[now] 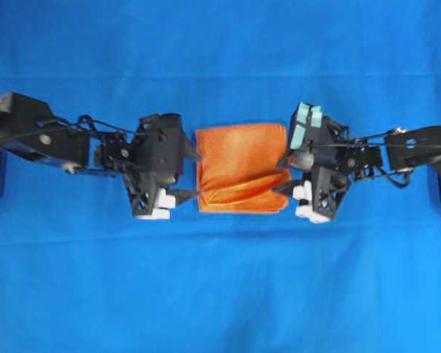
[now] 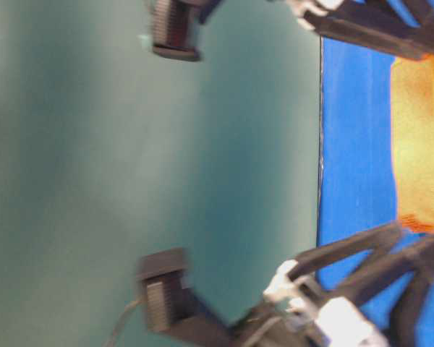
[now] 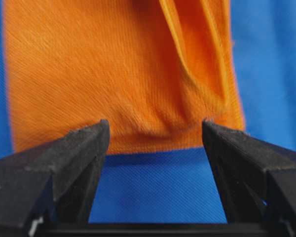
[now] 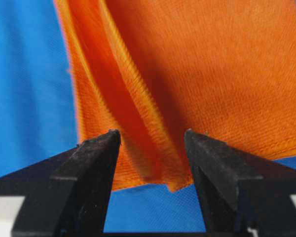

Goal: Fold the orange towel.
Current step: 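Release the towel and withdraw both grippers outward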

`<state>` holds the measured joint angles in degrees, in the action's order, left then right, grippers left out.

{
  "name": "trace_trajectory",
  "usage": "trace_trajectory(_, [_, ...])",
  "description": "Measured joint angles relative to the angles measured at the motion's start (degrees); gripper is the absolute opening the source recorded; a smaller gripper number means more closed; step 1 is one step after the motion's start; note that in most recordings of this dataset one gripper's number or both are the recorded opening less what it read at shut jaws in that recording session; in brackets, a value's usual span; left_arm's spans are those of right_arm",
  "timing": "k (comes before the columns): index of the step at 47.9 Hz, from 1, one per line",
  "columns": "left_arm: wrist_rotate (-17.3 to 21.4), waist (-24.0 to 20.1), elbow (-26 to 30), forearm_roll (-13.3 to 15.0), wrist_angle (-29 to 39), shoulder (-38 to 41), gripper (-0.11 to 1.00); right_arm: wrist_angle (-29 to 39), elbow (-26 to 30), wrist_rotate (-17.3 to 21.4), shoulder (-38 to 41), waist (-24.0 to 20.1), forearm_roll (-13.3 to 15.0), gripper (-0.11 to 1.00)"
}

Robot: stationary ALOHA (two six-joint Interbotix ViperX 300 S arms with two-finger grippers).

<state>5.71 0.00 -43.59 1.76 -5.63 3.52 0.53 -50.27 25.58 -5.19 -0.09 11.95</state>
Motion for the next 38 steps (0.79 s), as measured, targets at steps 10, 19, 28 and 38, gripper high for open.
trace_trajectory(10, [0.0,0.0,-2.6,0.0,7.1,-11.4,0.67,5.3,0.0,-0.2,-10.0,-0.4,1.8,0.59])
trace_trajectory(19, [0.0,0.0,-8.5,-0.1,8.0,-24.0,0.67,7.6,-2.7,-0.2,-21.0,-0.3,4.8,0.59])
trace_trajectory(28, [0.0,-0.1,-15.6,-0.1,6.1,-37.2,0.67,8.7,-7.6,-0.2,-33.8,0.9,6.0,0.59])
trace_trajectory(38, [0.0,-0.2,-21.6,0.0,5.6,-50.4,0.67,9.9,-12.7,-0.2,-45.2,1.0,7.2,0.59])
